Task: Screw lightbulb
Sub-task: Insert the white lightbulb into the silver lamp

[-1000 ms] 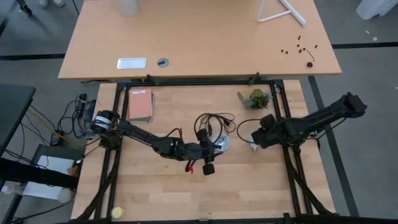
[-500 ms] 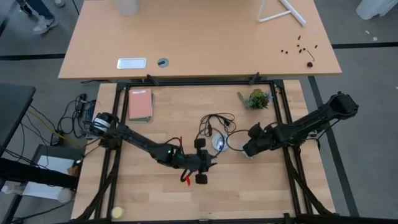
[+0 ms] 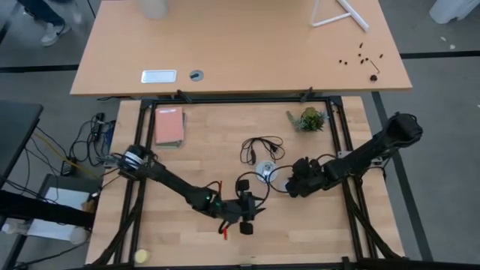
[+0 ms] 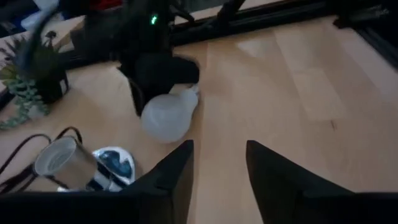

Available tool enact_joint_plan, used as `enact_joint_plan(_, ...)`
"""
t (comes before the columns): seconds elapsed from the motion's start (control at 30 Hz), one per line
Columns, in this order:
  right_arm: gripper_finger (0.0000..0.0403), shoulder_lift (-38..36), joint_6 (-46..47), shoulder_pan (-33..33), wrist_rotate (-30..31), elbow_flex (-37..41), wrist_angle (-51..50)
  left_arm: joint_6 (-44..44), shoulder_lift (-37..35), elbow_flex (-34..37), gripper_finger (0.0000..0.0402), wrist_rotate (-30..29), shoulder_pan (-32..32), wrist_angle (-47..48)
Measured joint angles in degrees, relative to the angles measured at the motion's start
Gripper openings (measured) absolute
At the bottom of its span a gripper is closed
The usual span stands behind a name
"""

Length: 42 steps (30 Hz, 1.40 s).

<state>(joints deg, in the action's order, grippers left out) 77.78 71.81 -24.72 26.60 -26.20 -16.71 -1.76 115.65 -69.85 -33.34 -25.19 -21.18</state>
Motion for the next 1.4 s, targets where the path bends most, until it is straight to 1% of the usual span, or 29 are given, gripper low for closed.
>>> enact_joint_plan(0.1, 0.0138, -0.11, 0.01, -1.35, 1.82, -0.02, 1.87, 0.08, 3.8, -0.04, 0.018, -2.26, 0.13, -6.44)
enact_joint_plan(0.23, 0.0138, -0.65, -0.26, -3.35, 3.79, -0.02, 2.64, 1.52, 7.23, -0.02, 0.0197, -3.01, 0.57, -13.4)
enact_joint_plan(0.37, 0.0137, -3.5, 1.84, -5.71, 2.87, -0.02, -1.03, 1.57, 7.55, -0.09, 0.0199, -1.99, 0.85, -13.19)
enact_joint_plan(0.47, 0.0137, -5.88, 3.32, -7.77, -0.2, -0.02, -4.21, 1.55, 7.55, -0.09, 0.0199, -0.89, 0.81, -12.71)
enact_joint_plan(0.5, 0.0137, -6.82, 3.21, -8.77, -1.11, -0.02, -5.21, 1.55, 7.55, -0.09, 0.02, 0.04, 0.83, -12.67)
enact_joint_plan(0.63, 0.0136, -10.49, 0.59, -13.73, -0.95, -0.02, -7.13, 1.42, 7.55, -0.09, 0.02, 0.66, 0.81, -11.3)
enact_joint_plan(0.73, 0.0136, -14.26, -4.63, -17.35, -1.19, -0.41, -7.33, 1.61, 7.55, -0.09, 0.02, 0.65, 0.81, -12.15)
enact_joint_plan(0.83, 0.0136, -18.18, -14.46, -22.19, -3.28, -2.21, -6.9, 1.27, 7.53, -0.09, 0.02, 0.63, 0.81, -12.54)
enact_joint_plan(0.93, 0.0136, -21.71, -24.87, -27.21, -6.86, -3.66, -5.57, 1.06, 7.55, -0.09, 0.02, 0.63, 0.81, -13.24)
enact_joint_plan(1.0, 0.0136, -24.05, -26.9, -29.76, -9.75, -4.48, -5.22, 0.9, 7.53, -0.09, 0.02, 0.58, 0.81, -14.13)
enact_joint_plan(1.03, 0.0136, -24.8, -25.62, -30.58, -11.13, -4.91, -5.94, 0.92, 7.53, -0.09, 0.02, 0.45, 0.81, -14.84)
enact_joint_plan(1.07, 0.0136, -25.5, -21.49, -31.15, -12.2, -5.44, -8.75, 0.97, 7.55, -0.09, 0.02, 0.37, 0.81, -15.69)
enact_joint_plan(1.17, 0.0131, -25.55, -6.12, -31.15, -15.28, -8.29, -24.41, 1.11, 7.55, -1.27, 0.02, 0.06, 0.81, -16.84)
enact_joint_plan(1.23, 0.0125, -24.06, 1.68, -31.63, -18.54, -9.45, -33.45, 1.63, 7.53, -2.16, 0.02, 0.01, 0.81, -16.68)
enact_joint_plan(1.3, 0.012, -22.03, 5.07, -32.01, -23.69, -9.86, -38.1, 2.49, 7.53, -2.99, 0.02, 0.02, 0.81, -16.5)
enact_joint_plan(1.4, 0.0112, -18.7, 5.61, -31.73, -30.08, -10.21, -38.34, 3.79, 7.53, -4.2, 0.02, 0.0, 0.81, -16.19)
